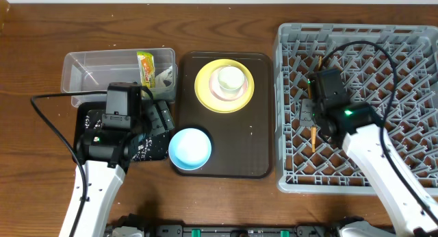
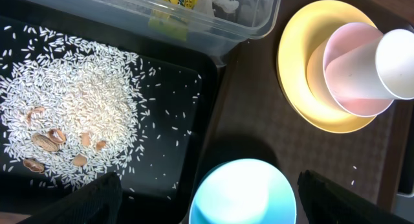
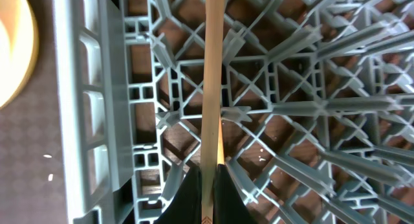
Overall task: Sort waste into correct bins and load items into the dishwasher rack
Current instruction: 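Place the second chopstick into the grey dish rack with right gripper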
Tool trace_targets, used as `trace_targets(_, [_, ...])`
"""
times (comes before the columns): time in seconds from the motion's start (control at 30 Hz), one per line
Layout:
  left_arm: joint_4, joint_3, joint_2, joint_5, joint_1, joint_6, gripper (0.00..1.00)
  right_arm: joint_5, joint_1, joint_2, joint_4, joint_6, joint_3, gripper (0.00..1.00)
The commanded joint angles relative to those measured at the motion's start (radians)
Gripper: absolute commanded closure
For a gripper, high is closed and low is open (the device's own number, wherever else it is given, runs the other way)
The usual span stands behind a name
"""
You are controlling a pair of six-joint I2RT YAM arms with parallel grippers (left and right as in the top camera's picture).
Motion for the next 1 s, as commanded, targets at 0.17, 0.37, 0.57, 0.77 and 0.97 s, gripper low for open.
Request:
trace_targets(0.17, [-0.002, 0.016, -0.004, -0.009, 0.003, 0.003, 0.11, -0.017, -0.008, 0.130, 0.055, -0.069, -0.002, 0.99])
trace_targets(0.37, [-0.002, 0.016, -0.004, -0.009, 0.003, 0.003, 0.10, -0.023, -0.008, 0.144, 0.064, -0.080, -0.002, 0.82])
trace_targets(0.57, [-0.002, 0.016, -0.004, -0.009, 0.003, 0.003, 0.11, -0.024, -0.008, 0.144, 0.057, -0.080, -0.001, 0.79])
trace_targets(0.77, [-0.002, 0.016, -0.003, -0.009, 0.003, 0.003, 0.11, -0.159, -0.008, 0.108, -0.004, -0.145, 0.104, 0.83])
trace_targets(0.97, [-0.002, 0.016, -0.004, -0.009, 0.003, 0.003, 0.11, -0.383, -0.008, 0.084, -0.013, -0.259, 0.328, 0.87])
